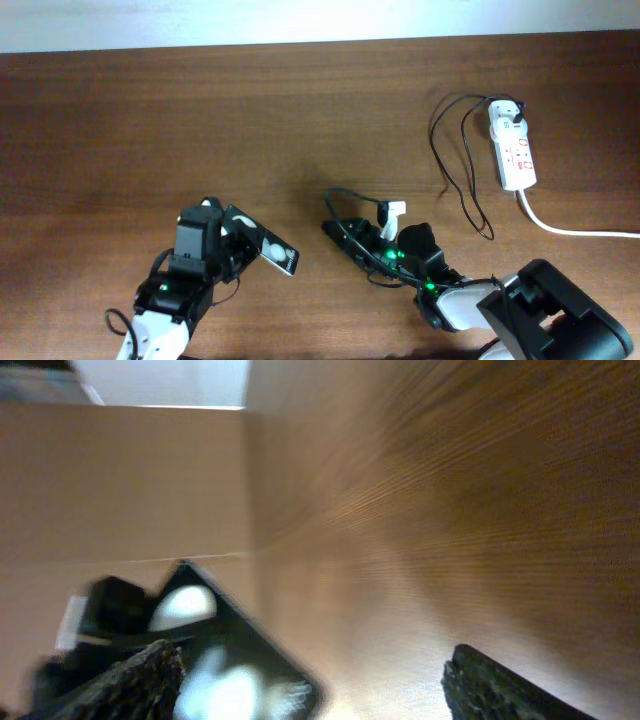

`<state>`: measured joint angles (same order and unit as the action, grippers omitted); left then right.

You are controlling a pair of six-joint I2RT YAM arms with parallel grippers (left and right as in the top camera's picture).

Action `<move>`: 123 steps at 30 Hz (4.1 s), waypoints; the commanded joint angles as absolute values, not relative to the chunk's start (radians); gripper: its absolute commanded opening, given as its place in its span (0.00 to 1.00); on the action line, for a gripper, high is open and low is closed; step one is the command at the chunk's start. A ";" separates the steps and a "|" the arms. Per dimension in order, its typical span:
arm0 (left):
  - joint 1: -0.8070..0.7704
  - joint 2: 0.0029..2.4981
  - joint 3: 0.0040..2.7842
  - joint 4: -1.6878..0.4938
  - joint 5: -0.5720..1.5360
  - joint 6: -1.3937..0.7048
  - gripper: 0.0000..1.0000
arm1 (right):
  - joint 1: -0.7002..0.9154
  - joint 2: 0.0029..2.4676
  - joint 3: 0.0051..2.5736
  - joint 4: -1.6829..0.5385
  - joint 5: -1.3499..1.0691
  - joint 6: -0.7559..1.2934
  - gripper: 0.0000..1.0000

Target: Plug charger to phone and switch on socket

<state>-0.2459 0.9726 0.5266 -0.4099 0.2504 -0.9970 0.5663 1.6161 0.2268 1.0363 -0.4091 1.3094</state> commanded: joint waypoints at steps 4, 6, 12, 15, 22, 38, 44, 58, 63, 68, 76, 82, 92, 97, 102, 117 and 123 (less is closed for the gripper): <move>-0.248 1.197 0.622 -0.323 0.418 -0.966 0.01 | 0.369 1.621 0.221 0.941 -0.593 0.947 0.98; -0.248 1.290 0.643 -0.299 0.459 -0.966 0.01 | 0.339 1.621 0.221 0.899 -0.641 0.973 1.00; -0.249 1.431 0.643 -0.125 0.550 -0.967 0.00 | 0.331 1.621 0.221 0.905 -0.636 0.973 0.99; -0.256 1.431 0.645 -0.052 0.558 -0.987 0.00 | 0.332 1.621 0.221 0.915 -0.630 0.973 0.99; -0.262 1.471 0.929 -0.342 0.358 -0.833 0.00 | 0.331 1.621 0.221 0.907 -0.624 0.973 0.99; -0.269 1.867 1.333 -1.032 0.591 -0.455 0.00 | 0.331 1.621 0.221 0.902 -0.618 0.973 0.99; -0.266 1.866 1.205 -1.031 0.833 -0.197 0.00 | 0.331 1.621 0.221 0.893 -0.621 0.973 0.99; -0.038 1.864 0.772 -0.857 1.574 -0.059 0.00 | 0.331 1.621 0.221 0.890 -0.617 0.973 0.99; -0.038 1.864 0.807 -0.856 1.574 -0.416 0.00 | 0.331 1.621 0.221 0.891 -0.617 0.973 0.99; -0.073 1.863 0.895 -0.842 1.574 -0.471 0.00 | 0.331 1.621 0.221 0.894 -0.613 0.973 0.99; -0.104 1.863 0.895 -0.902 1.574 -0.470 0.00 | 0.332 1.621 0.221 0.822 -0.572 0.974 0.99; -0.104 1.863 0.895 -0.902 1.574 -0.470 0.00 | 0.331 1.615 0.224 1.295 -0.793 0.944 0.99; -0.104 1.863 0.895 -0.897 1.522 -0.466 0.00 | 0.334 1.380 1.030 -0.293 -0.143 0.430 0.99; -0.104 1.863 0.895 -0.891 1.522 -0.466 0.00 | 0.334 1.381 1.434 -0.669 0.133 0.422 0.99; -0.104 1.863 0.895 -0.891 1.522 -0.466 0.00 | 0.331 1.532 1.465 -0.625 0.393 0.423 0.99; -0.104 1.863 0.895 -0.891 1.492 -0.466 0.00 | 0.129 2.289 1.732 -0.552 0.402 0.688 0.89; -0.104 1.863 0.895 -0.891 1.492 -0.466 0.00 | 0.109 2.327 1.732 -0.479 0.393 0.698 0.73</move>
